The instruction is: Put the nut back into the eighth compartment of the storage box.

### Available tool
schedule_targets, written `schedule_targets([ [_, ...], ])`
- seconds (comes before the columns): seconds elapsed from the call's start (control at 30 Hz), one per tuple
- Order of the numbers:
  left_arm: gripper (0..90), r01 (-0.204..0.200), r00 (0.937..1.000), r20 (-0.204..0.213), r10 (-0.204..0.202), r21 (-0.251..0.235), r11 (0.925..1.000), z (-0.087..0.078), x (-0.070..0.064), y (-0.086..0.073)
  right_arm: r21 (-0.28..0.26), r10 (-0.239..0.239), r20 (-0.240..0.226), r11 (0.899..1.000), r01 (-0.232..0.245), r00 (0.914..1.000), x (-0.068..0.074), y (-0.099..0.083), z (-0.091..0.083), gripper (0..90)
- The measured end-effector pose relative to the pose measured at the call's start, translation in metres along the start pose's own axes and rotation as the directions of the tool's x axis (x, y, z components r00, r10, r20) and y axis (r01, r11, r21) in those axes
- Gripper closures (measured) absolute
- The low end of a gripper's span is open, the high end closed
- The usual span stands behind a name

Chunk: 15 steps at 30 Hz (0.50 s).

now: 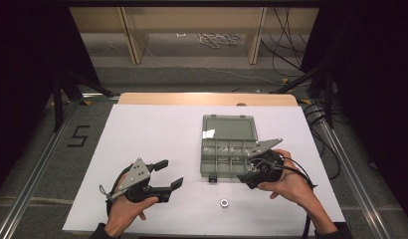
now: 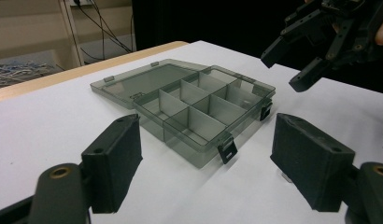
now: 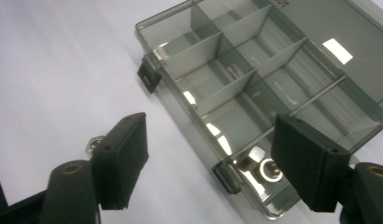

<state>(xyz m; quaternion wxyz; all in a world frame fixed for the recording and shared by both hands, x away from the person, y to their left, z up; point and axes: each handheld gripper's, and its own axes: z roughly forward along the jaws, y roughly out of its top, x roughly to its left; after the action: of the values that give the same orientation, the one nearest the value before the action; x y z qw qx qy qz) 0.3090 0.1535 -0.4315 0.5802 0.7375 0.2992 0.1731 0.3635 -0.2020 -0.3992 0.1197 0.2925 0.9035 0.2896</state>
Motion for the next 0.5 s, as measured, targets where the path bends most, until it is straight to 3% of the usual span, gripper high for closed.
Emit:
schedule_targets([
  [0.17, 23.4, 0.001, 1.0000, -0.004, -0.001, 0.001, 1.0000, 0.000, 0.000, 0.000, -0.001, -0.019, -0.013, 1.000, 0.019, 0.9997, 0.008, -0.003, 0.002, 26.6],
  [0.23, 23.4, -0.024, 0.9997, 0.004, 0.024, 0.001, 0.9997, 0.000, 0.001, 0.000, -0.009, -0.034, -0.014, 0.999, 0.034, 0.9993, 0.011, -0.005, 0.004, 26.5],
  [0.27, 23.4, -0.001, 1.0000, -0.001, 0.001, 0.002, 1.0000, 0.000, 0.000, 0.000, -0.008, -0.032, -0.021, 0.999, 0.031, 0.9993, 0.014, -0.005, 0.004, 26.5],
  [0.37, 23.4, -0.007, 1.0000, -0.001, 0.007, 0.002, 1.0000, 0.000, 0.000, 0.000, 0.010, -0.057, -0.038, 0.998, 0.058, 0.9976, 0.019, -0.004, 0.005, 25.2],
  [0.5, 23.4, -0.006, 1.0000, -0.001, 0.006, 0.001, 1.0000, 0.000, 0.000, 0.000, -0.004, -0.086, -0.051, 0.996, 0.086, 0.9950, 0.028, -0.004, 0.007, 24.7],
])
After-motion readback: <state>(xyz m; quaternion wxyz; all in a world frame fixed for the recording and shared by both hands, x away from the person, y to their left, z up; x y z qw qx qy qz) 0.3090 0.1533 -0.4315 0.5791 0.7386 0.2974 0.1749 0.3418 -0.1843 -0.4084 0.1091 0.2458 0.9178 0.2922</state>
